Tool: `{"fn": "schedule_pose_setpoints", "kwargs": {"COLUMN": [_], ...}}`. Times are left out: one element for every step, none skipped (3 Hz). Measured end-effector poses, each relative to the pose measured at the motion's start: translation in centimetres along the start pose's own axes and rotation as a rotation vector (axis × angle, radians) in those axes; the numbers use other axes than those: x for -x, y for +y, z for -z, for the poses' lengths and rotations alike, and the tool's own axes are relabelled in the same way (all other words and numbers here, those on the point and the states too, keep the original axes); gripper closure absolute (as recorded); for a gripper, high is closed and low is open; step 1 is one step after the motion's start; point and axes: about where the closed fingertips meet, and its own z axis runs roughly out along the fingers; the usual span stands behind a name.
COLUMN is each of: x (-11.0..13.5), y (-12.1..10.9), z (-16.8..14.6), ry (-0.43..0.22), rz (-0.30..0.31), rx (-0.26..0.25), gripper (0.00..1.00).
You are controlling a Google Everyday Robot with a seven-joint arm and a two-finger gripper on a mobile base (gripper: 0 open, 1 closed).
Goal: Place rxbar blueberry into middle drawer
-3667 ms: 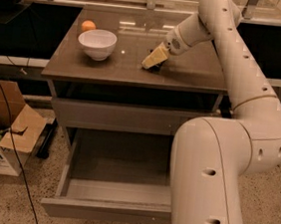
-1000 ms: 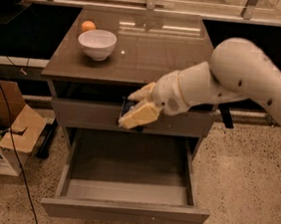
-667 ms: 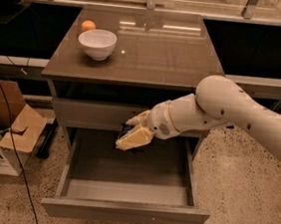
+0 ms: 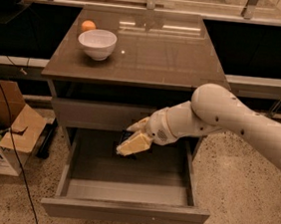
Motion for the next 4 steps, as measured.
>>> {"fn": "schedule_pose_setpoints", "kwargs": {"x": [-4.3, -8.1, -12.9, -17.6], "y": [-1.5, -2.7, -5.1, -7.7], "z": [-3.2, -5.4, -6.7, -7.7], "ry": [0.019, 0.026, 0.027, 0.009], "rz": [-0.033, -0.073, -0.133, -0.197], "rx": [0.012, 0.035, 0.041, 0.029], "gripper": [1.00, 1.00, 1.00, 1.00]}}
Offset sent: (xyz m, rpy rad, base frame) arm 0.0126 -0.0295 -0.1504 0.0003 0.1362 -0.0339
